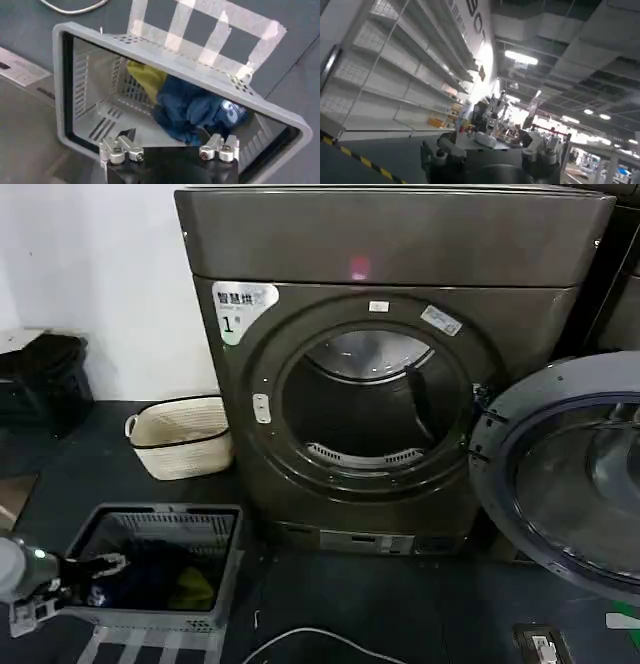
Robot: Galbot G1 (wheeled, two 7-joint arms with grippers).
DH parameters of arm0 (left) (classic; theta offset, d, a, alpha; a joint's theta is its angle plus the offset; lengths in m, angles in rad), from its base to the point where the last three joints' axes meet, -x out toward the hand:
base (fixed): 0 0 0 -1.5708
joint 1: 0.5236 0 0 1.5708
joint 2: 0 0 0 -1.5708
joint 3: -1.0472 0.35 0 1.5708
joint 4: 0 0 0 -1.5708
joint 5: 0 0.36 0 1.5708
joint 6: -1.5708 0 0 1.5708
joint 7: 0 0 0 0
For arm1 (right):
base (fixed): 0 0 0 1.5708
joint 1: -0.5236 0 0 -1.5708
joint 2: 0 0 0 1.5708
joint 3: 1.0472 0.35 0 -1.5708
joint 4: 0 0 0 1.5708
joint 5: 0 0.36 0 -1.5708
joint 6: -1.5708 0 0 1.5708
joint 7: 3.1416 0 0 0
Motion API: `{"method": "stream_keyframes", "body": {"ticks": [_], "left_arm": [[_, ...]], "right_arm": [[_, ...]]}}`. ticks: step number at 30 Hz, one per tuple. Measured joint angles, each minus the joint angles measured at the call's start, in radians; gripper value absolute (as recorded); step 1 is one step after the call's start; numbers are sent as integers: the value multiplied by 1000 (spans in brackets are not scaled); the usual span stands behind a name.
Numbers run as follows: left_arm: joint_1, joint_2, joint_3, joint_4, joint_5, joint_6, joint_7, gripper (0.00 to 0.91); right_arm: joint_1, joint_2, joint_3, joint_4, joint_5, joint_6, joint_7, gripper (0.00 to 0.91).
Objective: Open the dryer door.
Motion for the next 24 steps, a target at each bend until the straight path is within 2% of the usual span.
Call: {"method": "stream_keyframes", "body": {"ticks": [5, 24], "left_arm": [[-17, -12, 14, 0, 48, 1, 3, 907], [-21, 41, 14, -48, 40, 2, 11, 907]], "right_arm": [[-3, 10, -3, 11, 13, 1, -17, 907], [3, 16, -23, 14, 5, 7, -17, 907]]}}
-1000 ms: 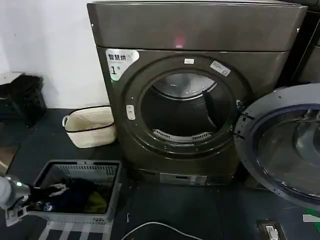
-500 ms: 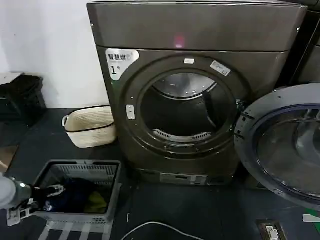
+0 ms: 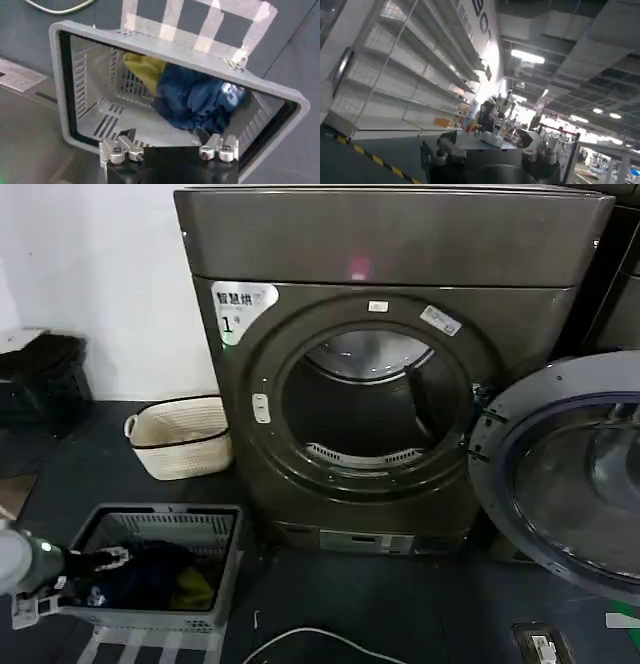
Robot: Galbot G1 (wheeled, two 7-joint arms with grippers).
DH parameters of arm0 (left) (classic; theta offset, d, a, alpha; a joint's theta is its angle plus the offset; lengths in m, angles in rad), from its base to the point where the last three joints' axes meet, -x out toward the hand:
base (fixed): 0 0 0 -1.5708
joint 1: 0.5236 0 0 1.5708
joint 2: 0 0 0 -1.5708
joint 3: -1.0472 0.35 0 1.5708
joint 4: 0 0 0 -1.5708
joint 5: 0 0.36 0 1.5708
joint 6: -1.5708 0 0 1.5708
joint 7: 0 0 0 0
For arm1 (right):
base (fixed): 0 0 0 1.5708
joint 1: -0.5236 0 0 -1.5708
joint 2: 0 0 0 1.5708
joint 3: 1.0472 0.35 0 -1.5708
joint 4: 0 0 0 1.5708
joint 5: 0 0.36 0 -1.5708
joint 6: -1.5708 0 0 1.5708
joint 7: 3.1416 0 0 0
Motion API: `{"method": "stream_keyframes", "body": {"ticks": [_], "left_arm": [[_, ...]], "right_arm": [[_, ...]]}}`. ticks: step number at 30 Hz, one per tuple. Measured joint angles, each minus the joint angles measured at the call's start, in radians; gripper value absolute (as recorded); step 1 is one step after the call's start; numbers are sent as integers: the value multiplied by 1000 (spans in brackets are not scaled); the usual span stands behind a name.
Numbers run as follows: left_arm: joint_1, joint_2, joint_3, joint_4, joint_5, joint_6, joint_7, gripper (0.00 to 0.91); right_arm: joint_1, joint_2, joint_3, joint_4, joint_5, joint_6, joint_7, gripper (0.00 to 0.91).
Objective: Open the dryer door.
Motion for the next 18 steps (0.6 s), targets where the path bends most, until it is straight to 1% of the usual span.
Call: {"method": "stream_keyframes", "body": {"ticks": [18], "left_arm": [[-41, 26, 34, -14, -43, 1, 28, 907]], "right_arm": [[1, 10, -5, 8, -5, 7, 2, 907]]}}
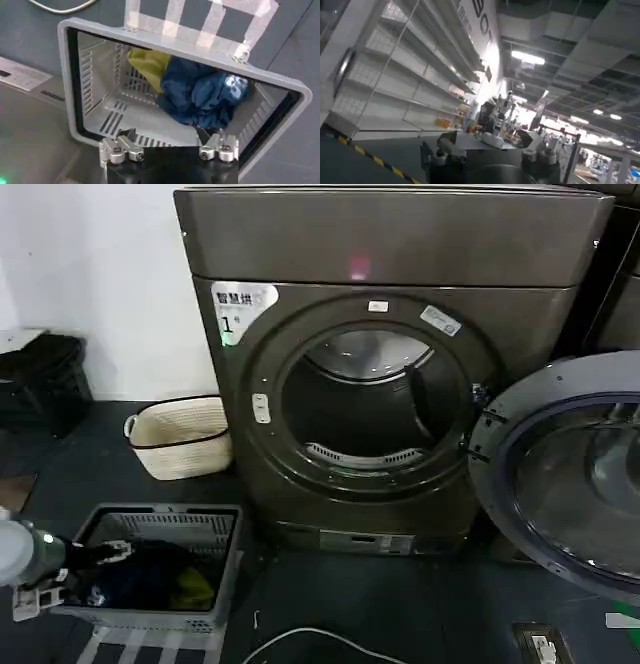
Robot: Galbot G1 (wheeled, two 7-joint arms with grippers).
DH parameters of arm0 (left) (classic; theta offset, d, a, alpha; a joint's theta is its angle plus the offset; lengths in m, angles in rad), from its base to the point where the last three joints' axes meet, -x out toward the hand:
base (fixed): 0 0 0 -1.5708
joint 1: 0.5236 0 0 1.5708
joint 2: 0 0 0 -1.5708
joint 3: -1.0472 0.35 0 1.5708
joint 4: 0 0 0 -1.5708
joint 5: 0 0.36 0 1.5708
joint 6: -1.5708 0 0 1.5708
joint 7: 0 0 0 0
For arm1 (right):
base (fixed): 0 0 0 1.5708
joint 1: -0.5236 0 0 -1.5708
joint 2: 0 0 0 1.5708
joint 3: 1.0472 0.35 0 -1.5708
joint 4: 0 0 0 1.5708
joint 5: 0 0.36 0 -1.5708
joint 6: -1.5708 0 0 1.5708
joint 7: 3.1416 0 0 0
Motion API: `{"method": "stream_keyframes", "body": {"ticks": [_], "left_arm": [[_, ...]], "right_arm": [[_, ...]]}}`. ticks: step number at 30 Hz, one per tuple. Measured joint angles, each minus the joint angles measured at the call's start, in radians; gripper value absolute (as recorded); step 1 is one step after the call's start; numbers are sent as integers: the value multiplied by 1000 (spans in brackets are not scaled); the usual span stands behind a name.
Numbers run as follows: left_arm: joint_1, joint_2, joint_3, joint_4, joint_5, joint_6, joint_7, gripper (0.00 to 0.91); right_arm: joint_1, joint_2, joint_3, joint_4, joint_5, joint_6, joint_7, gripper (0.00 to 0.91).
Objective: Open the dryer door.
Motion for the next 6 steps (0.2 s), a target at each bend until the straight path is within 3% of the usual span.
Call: {"method": "stream_keyframes", "body": {"ticks": [6], "left_arm": [[-14, -3, 16, 8, -7, 0, 5, 907]], "right_arm": [[-1, 0, -1, -3, -1, 3, -3, 907]]}}
